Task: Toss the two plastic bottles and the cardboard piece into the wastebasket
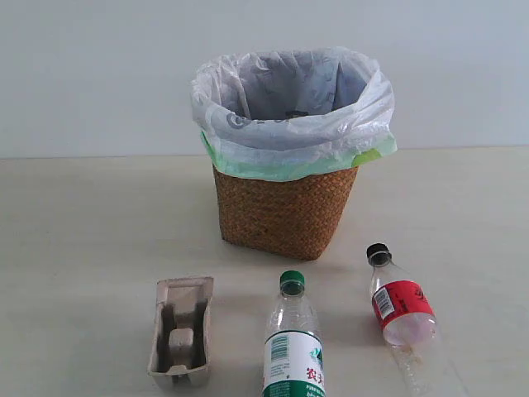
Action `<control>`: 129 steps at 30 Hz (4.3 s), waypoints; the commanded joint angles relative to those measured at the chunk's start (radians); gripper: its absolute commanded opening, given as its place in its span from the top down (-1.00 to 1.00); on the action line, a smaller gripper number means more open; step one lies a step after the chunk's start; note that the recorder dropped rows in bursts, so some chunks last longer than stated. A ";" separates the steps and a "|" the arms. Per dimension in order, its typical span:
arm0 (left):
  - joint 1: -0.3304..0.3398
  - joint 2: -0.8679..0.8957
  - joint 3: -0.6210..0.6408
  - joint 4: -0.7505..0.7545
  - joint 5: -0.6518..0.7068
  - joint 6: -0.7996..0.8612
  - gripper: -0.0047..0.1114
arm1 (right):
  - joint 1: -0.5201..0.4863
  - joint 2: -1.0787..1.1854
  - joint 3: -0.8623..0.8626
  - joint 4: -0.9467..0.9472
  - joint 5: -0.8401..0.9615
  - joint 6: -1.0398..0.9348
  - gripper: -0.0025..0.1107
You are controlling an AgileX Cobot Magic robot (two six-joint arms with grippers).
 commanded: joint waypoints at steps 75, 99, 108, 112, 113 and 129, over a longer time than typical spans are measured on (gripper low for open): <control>0.004 -0.003 -0.004 0.000 -0.007 -0.009 -0.94 | 0.036 1.288 -0.936 0.649 0.693 -0.653 -0.55; 0.004 -0.003 -0.004 0.000 -0.007 -0.009 -0.94 | 0.298 1.797 -0.936 0.491 0.301 -0.497 -0.55; 0.004 -0.003 -0.004 0.000 -0.007 -0.009 -0.94 | 0.306 1.802 -0.936 0.489 0.284 -0.459 -0.07; 0.004 -0.003 -0.004 0.000 -0.007 -0.009 -0.94 | 0.306 1.802 -0.936 0.489 0.308 -0.450 0.55; 0.004 -0.003 -0.004 0.000 -0.007 -0.009 -0.94 | 0.306 1.802 -0.936 0.488 0.319 -0.454 0.72; 0.004 -0.003 -0.004 0.000 -0.007 -0.009 -0.94 | 0.306 1.514 -0.946 0.458 0.310 -0.437 0.96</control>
